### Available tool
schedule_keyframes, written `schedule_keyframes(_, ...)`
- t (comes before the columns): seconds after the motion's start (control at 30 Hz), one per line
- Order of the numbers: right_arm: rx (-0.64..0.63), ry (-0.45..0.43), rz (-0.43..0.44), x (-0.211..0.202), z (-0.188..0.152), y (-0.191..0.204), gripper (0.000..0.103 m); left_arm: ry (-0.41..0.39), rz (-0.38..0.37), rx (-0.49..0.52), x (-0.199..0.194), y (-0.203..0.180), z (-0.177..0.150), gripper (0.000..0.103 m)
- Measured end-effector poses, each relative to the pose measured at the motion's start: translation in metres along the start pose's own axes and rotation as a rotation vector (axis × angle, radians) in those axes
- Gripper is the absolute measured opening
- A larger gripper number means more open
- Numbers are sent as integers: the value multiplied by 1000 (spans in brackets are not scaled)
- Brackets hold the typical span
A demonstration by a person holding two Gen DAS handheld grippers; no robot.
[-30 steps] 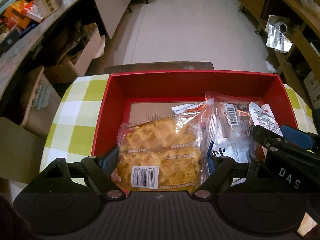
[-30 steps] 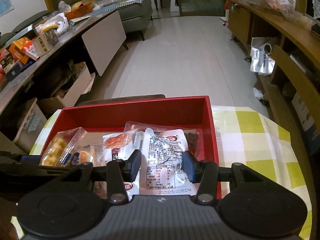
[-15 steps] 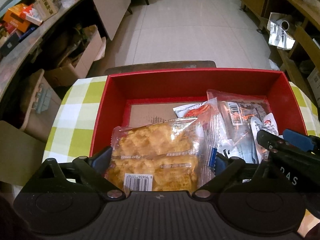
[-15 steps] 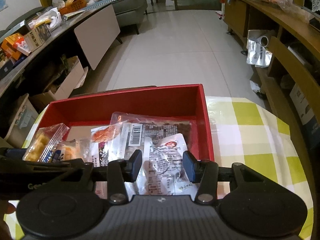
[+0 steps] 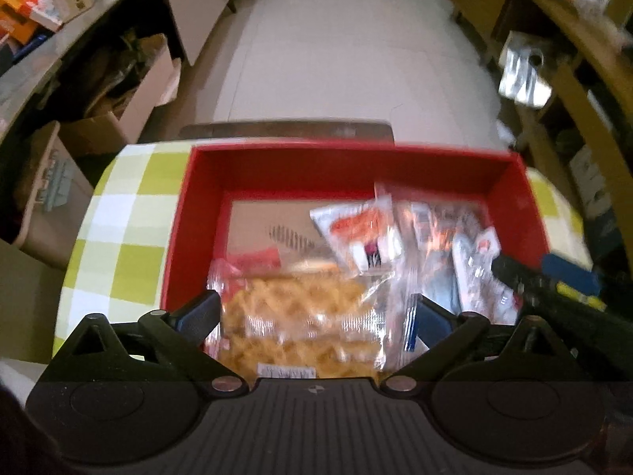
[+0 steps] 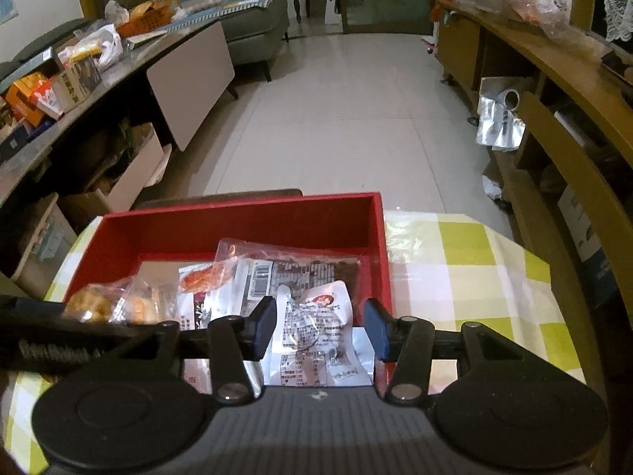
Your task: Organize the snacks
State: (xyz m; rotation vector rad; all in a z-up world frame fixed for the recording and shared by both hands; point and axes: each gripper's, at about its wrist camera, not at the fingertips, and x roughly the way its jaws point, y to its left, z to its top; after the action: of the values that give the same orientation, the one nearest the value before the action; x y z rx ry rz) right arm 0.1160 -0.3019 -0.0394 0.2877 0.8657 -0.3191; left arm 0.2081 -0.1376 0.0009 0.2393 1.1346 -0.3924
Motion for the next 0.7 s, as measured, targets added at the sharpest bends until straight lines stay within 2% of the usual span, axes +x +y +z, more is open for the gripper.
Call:
schedule_keyframes(0.17, -1, -20, 5, -6, 0, 0, 60, 5, -16, -69, 5, 10, 3, 102)
schedule_keyframes(0.3, -9, -15, 3, -3, -1, -3, 60, -12, 29, -85, 13, 5, 6, 95)
schedule_keyframes(0.37, 2, -13, 0, -2, -2, -8, 60, -29, -1, -96, 12, 2, 10, 96)
schedule_keyframes(0.6, 45, -14, -24, 1, -1, -30, 61, -61, -182, -100, 7, -19, 21, 98)
schedule_keyframes(0.7, 58, -17, -27, 1, 0, -37, 61, -66, -193, -107, 9, -20, 24, 98)
